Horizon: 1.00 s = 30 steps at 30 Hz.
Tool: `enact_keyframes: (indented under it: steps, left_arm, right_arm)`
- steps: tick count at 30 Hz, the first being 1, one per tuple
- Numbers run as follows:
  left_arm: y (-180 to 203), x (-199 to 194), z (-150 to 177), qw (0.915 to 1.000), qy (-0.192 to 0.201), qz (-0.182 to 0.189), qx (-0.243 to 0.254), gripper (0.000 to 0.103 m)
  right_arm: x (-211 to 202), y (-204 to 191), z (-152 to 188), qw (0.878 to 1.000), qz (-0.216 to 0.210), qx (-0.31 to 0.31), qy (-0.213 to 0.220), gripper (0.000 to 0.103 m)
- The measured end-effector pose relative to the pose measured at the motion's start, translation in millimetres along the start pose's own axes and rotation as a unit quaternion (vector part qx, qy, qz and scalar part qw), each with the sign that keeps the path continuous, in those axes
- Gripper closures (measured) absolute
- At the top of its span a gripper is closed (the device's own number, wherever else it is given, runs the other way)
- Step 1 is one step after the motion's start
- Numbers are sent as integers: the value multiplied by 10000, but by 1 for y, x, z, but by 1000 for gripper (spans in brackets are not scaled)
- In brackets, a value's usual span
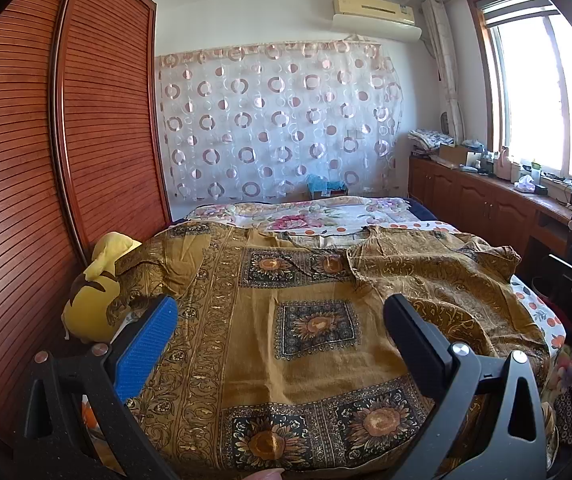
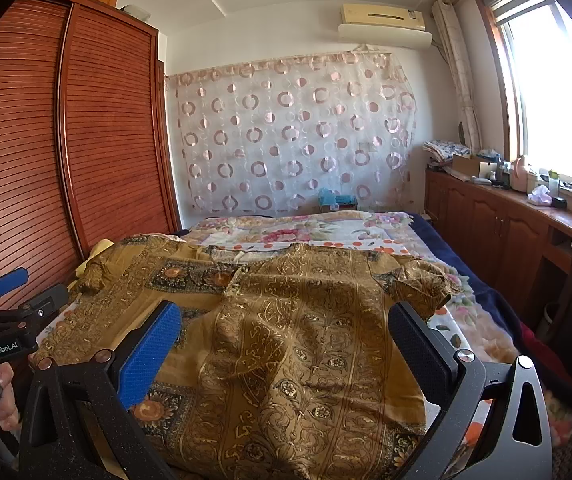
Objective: Fold small clothes
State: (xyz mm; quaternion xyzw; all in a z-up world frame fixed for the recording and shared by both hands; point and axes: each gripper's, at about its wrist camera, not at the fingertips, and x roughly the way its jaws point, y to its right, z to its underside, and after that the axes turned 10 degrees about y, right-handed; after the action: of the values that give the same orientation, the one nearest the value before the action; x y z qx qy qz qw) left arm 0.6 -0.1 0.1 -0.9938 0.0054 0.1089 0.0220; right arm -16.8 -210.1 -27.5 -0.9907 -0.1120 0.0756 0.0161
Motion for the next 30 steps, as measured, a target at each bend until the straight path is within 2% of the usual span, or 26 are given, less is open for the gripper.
enact_keyframes:
  steps: [30]
  left_arm:
    - [1,-2,-9,10000,42,0,-7,0]
  right_arm:
    - [1,-1,0,10000,-11,-2,-21,0]
